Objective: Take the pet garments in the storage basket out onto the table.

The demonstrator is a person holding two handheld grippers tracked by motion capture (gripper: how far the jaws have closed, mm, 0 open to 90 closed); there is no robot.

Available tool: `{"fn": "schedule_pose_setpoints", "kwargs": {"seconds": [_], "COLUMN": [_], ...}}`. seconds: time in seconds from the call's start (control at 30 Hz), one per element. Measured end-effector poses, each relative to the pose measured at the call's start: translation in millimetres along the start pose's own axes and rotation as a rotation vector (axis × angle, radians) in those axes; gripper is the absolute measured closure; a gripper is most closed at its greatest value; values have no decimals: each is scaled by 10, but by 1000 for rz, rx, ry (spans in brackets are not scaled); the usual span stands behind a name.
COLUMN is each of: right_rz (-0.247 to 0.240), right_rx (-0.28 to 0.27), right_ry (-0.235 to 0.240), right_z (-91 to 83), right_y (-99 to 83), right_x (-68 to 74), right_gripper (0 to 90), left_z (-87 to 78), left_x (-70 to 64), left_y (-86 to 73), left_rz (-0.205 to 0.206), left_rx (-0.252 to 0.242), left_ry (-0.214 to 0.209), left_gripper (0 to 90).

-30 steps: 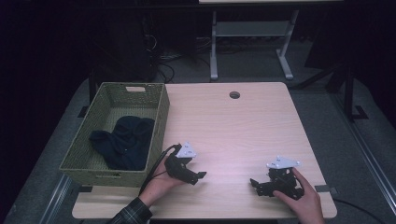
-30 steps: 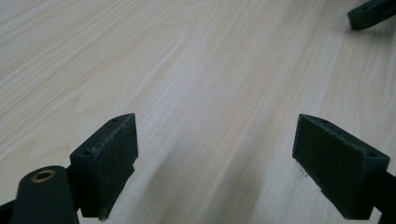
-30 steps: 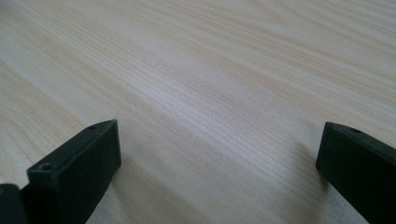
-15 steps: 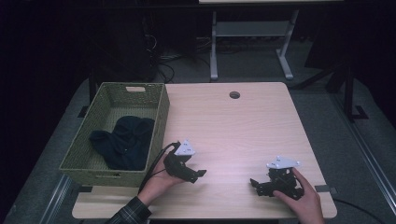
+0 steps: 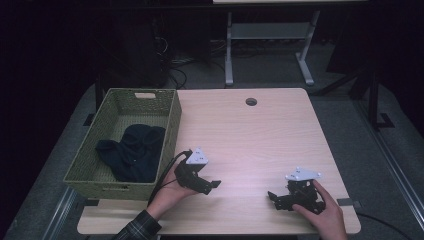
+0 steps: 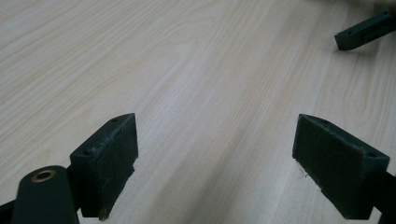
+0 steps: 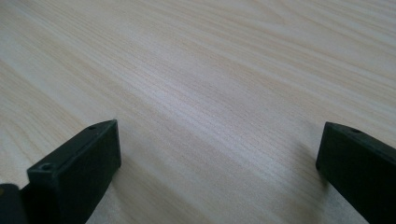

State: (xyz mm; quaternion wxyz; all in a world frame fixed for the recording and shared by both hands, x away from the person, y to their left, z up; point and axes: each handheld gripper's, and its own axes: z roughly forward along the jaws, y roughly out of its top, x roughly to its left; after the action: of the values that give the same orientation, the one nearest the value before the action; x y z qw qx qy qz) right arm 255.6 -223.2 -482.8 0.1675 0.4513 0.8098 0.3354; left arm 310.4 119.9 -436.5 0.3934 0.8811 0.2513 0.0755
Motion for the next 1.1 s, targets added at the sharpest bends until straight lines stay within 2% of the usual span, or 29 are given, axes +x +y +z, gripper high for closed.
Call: {"fn": "schedule_pose_setpoints", "kwargs": {"seconds": [0.1, 0.3, 0.4, 0.73, 1.1], "right_rz": [0, 3, 4, 4, 4], "right_rx": [0, -1, -1, -1, -1], "right_ry": [0, -4, -4, -4, -4], "right_z": [0, 0, -1, -1, 0], "right_y": [0, -1, -1, -2, -2], "right_x": [0, 4, 4, 5, 5], "right_gripper": [0, 0, 0, 0, 0], "left_z": [-15, -43, -58, -131, -183], "left_x": [3, 1, 9, 18, 18], "left_y": [17, 55, 75, 144, 203], "left_rz": [13, 1, 13, 10, 12], "left_rx": [5, -1, 6, -8, -21], "left_ry": [2, -2, -7, -32, -40], "left_gripper": [137, 137, 137, 137, 137]}}
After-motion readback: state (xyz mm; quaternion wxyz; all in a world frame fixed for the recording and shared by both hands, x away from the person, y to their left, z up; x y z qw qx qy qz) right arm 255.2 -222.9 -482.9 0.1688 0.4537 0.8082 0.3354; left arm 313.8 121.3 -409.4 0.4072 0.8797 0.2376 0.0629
